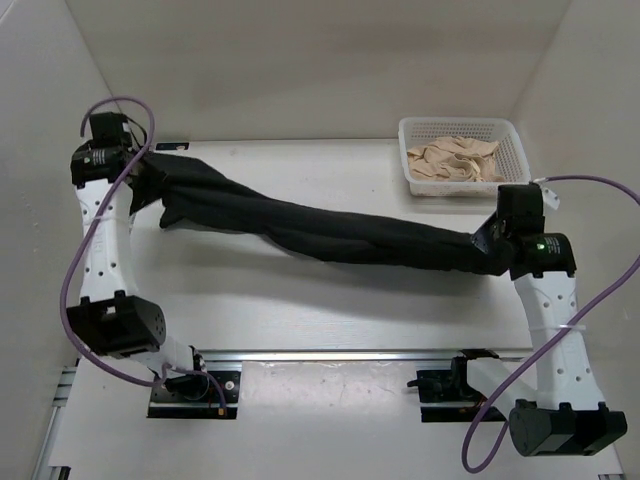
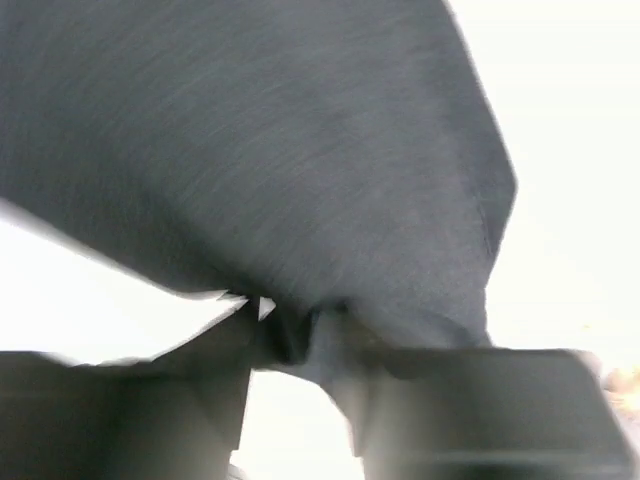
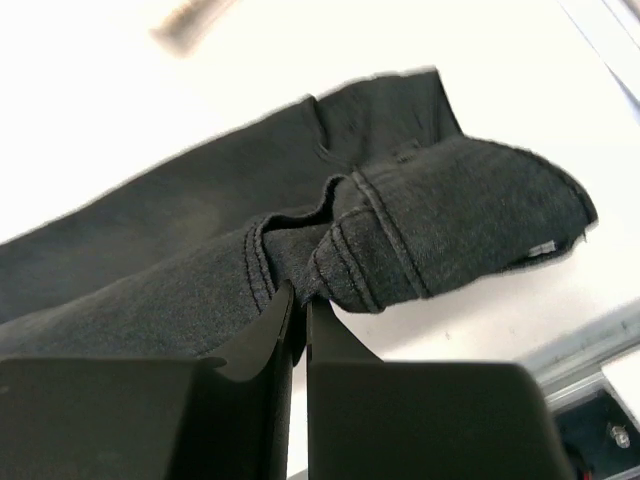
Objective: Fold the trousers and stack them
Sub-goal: Flatten the trousers out, then fold the trousers
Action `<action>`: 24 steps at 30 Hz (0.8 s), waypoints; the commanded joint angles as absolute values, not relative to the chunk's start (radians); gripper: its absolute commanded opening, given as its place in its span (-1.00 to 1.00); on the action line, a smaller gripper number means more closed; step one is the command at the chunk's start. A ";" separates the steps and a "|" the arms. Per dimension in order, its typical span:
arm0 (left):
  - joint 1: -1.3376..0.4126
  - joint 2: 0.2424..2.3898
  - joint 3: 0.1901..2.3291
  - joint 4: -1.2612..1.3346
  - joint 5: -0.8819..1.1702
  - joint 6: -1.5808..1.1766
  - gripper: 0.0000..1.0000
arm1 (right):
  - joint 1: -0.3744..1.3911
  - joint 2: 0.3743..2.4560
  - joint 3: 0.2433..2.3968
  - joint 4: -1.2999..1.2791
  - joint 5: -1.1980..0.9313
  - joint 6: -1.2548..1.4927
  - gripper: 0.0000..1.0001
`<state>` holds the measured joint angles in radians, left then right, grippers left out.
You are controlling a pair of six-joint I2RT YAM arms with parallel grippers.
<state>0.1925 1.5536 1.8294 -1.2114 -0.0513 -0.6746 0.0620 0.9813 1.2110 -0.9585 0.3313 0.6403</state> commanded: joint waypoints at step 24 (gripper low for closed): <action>0.272 1.827 1.184 -0.917 0.032 -0.712 0.26 | 0.057 0.885 1.032 -1.058 0.293 0.747 -0.86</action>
<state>0.2653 1.8366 1.1488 -0.9752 0.0227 -0.6975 0.0589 0.8902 0.9874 -1.0740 0.2855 0.7544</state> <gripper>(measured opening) 0.626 0.077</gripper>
